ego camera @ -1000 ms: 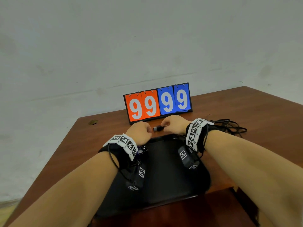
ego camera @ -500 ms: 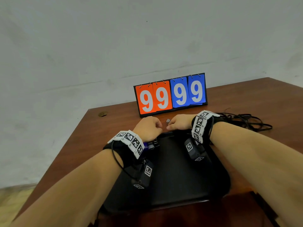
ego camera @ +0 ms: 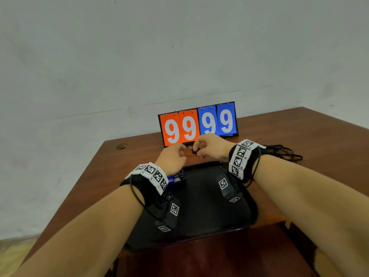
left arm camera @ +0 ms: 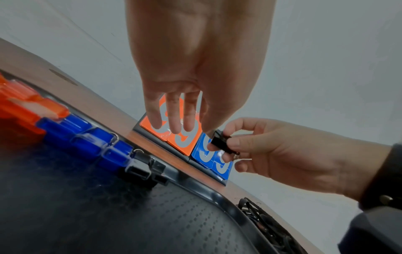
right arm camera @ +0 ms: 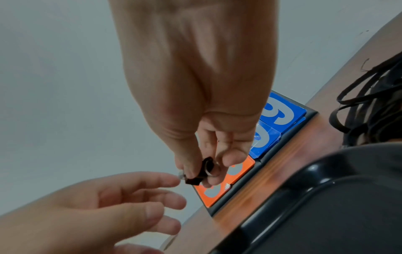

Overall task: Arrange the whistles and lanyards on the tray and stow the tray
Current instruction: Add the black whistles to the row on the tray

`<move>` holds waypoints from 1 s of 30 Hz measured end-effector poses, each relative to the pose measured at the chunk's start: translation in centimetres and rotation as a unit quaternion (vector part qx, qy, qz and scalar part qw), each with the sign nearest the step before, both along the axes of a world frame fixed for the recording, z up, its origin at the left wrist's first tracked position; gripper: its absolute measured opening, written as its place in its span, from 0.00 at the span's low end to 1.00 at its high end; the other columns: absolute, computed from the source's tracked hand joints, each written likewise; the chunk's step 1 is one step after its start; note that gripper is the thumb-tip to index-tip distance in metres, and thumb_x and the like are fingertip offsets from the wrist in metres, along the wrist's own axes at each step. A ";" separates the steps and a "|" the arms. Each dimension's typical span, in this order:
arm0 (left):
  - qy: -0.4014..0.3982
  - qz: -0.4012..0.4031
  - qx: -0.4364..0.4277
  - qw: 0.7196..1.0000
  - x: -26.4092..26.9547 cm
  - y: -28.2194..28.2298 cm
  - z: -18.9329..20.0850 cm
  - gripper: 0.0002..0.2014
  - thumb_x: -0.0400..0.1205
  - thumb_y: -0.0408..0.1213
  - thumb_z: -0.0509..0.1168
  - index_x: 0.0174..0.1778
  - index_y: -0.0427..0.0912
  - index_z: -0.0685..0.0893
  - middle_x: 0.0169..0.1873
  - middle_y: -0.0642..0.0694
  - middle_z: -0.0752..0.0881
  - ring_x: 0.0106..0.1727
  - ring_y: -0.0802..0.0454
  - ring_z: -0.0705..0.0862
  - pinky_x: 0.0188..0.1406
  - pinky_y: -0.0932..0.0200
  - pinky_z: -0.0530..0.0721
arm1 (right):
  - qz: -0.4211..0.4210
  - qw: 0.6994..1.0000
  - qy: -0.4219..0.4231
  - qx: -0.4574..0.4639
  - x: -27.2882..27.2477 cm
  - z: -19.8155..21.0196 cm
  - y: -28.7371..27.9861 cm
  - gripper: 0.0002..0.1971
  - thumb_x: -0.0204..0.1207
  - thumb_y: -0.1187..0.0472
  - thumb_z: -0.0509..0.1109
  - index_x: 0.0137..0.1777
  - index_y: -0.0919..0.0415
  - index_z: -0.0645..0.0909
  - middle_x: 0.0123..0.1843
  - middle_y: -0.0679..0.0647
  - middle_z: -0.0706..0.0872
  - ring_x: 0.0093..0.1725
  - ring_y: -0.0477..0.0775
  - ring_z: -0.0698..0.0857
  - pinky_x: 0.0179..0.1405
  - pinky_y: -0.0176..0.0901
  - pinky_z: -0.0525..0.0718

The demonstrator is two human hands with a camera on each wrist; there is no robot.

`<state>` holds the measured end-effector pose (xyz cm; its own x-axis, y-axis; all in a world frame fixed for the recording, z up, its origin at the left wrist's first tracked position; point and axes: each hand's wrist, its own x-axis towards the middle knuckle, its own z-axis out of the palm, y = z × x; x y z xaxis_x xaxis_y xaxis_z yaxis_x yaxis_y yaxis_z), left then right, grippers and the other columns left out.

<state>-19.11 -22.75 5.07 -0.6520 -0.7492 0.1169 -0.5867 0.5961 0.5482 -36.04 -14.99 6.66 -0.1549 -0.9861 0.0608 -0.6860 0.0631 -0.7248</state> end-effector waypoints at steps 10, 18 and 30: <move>0.100 -0.016 0.056 0.993 1.8 2.8 1.6 0.07 0.84 0.39 0.67 0.55 0.43 0.88 0.40 0.48 0.91 0.35 0.58 0.88 0.44 0.59 0.87 | 0.027 1.000 -0.008 0.003 2.8 2.2 3.7 0.15 0.76 0.67 0.75 0.62 0.59 0.82 0.53 0.54 0.89 0.49 0.53 0.90 0.54 0.47 0.90; 0.109 -0.006 0.079 0.991 2.6 4.3 2.5 0.04 0.82 0.35 0.70 0.50 0.43 0.87 0.38 0.42 0.92 0.44 0.45 0.92 0.50 0.49 0.92 | -0.009 0.999 0.026 -0.031 3.7 2.2 4.6 0.09 0.76 0.67 0.75 0.54 0.57 0.84 0.51 0.52 0.87 0.44 0.52 0.89 0.43 0.40 0.90; 0.083 0.016 -0.005 0.996 2.5 4.5 1.6 0.09 0.80 0.37 0.73 0.55 0.41 0.87 0.41 0.47 0.90 0.43 0.53 0.89 0.49 0.58 0.88 | -0.042 0.997 0.063 -0.033 4.8 1.4 4.0 0.08 0.79 0.62 0.73 0.56 0.59 0.85 0.53 0.52 0.86 0.53 0.49 0.84 0.52 0.37 0.82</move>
<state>-16.64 -18.24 6.66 -0.5986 -0.7678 0.2282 -0.5079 0.5841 0.6331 -31.24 -10.96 8.11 -0.2232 -0.9632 0.1496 -0.7660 0.0784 -0.6380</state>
